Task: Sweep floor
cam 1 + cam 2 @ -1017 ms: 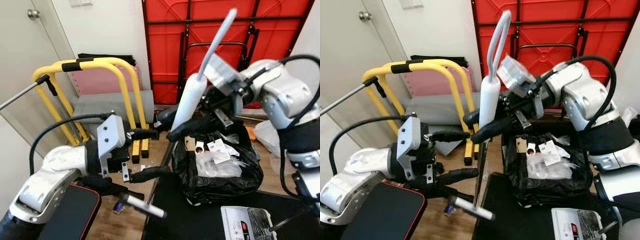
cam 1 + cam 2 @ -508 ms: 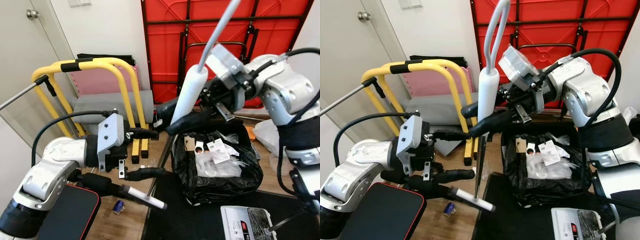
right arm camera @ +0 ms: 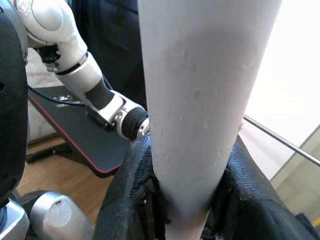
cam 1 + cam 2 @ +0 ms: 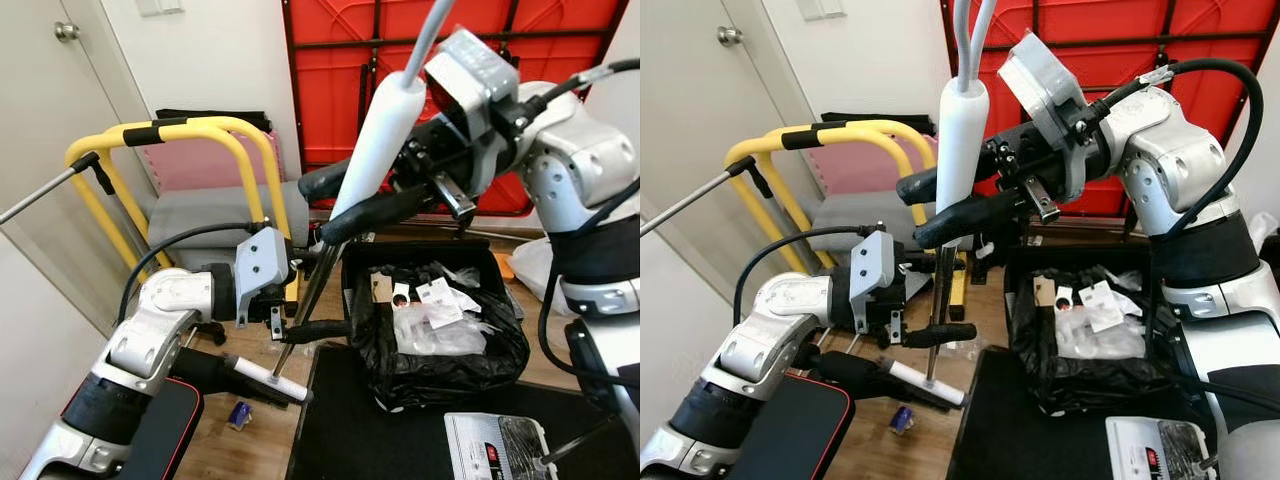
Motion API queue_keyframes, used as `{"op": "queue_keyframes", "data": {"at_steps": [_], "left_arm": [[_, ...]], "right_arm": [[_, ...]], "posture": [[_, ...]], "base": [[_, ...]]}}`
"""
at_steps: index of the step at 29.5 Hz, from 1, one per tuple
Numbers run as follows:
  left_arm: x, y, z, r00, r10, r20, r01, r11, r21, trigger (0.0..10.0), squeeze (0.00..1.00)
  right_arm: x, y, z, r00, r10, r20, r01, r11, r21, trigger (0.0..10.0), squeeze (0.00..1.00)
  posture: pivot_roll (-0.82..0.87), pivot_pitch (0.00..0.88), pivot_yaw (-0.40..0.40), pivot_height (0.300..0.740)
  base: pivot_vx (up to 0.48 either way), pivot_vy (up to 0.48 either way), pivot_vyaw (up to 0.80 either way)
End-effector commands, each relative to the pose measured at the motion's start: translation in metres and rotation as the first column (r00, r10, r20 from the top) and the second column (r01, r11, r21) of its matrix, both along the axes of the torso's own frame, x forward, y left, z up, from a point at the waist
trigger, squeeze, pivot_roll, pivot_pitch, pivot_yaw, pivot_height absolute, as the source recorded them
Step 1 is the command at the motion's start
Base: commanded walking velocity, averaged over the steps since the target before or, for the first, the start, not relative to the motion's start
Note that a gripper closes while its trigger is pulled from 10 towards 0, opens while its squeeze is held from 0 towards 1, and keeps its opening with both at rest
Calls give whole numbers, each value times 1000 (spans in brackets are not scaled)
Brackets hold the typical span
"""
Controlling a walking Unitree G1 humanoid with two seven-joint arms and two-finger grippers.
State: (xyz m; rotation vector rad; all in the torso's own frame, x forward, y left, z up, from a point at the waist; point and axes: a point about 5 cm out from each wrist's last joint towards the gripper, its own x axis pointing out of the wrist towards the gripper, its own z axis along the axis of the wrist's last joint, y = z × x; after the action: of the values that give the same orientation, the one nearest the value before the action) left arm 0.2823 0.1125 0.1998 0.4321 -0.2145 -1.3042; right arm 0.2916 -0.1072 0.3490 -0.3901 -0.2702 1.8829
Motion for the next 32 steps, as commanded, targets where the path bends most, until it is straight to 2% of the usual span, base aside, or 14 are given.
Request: {"op": "queue_keyframes", "data": {"at_steps": [1, 3, 7, 14, 16, 17, 20, 21, 23, 24, 29, 30, 31, 32], "left_arm": [[5, 2, 4, 993, 120, 7, -120, 990, -77, 0, 0], [2, 0, 6, 995, 96, -18, -97, 987, -128, 0, 0], [0, 0, 6, 996, 75, -42, -81, 982, -168, 0, 0], [-6, 0, 1, 996, 34, -85, -50, 979, -197, 0, 0], [-8, 1, 1, 995, 21, -103, -44, 971, -235, 0, 0], [-7, 2, 3, 994, 36, -107, -63, 963, -261, 0, 0], [-4, 3, 4, 991, 80, -105, -107, 954, -279, 0, 0], [-1, 5, 3, 987, 126, -104, -151, 947, -284, 0, 0], [2, 5, 2, 982, 155, -103, -179, 942, -285, 0, 0], [4, 6, 2, 977, 188, -97, -208, 935, -286, 0, 0], [8, 7, 1, 961, 261, -93, -277, 913, -300, 0, 0], [10, 7, 0, 948, 303, -92, -317, 898, -305, 0, 0], [10, 7, 0, 948, 303, -92, -317, 898, -305, 0, 0], [11, 6, -1, 942, 324, -89, -336, 890, -307, 0, 0]], "right_arm": [[-5, 1, 14, 998, 13, 60, -15, 999, 44, 10000, 0], [-5, 0, 14, 998, 8, 60, -11, 999, 46, 10000, 0], [-4, 0, 14, 998, 3, 64, -6, 999, 45, 10000, 0], [-4, -1, 14, 997, -14, 74, 11, 999, 47, 10000, 0], [-3, -1, 12, 995, -41, 85, 37, 998, 49, 10000, 0], [2, 0, 8, 989, -108, 105, 101, 992, 69, 10000, 0], [7, 3, 1, 969, -205, 135, 193, 976, 100, 10000, 0], [12, 5, -3, 953, -282, 114, 268, 956, 122, 10000, 169], [15, 7, -5, 940, -327, 95, 314, 940, 133, 10000, 169], [16, 7, -8, 931, -360, 69, 348, 927, 137, 10000, 1000], [12, 9, -16, 907, -420, 25, 410, 896, 170, 10000, 1000], [11, 12, -24, 887, -461, -7, 456, 875, 163, 10000, 478], [11, 12, -24, 887, -461, -7, 456, 875, 163, 10000, 478], [8, 16, -33, 876, -480, -51, 482, 863, 155, 10000, 0]], "posture": [[-198, 0, 65, 740], [-198, 0, 66, 740], [-199, 0, 67, 740], [-199, 0, 73, 740], [-201, 0, 72, 740], [-201, 0, 72, 740], [-200, 0, 73, 740], [-201, 0, 73, 740], [-201, 0, 73, 740], [-202, 0, 74, 740], [-204, 0, 76, 740], [-207, 0, 77, 740], [-207, 0, 77, 740], [-208, 0, 77, 740]], "base": [[0, 0, 0], [0, 0, 0], [0, 0, 0], [0, 0, 0], [0, 0, 0], [0, 0, 0], [0, 0, 0], [0, 0, 0], [0, 0, 0], [0, 0, 0], [0, 0, 0], [0, 0, 0], [0, 0, 0], [0, 0, 0]]}}
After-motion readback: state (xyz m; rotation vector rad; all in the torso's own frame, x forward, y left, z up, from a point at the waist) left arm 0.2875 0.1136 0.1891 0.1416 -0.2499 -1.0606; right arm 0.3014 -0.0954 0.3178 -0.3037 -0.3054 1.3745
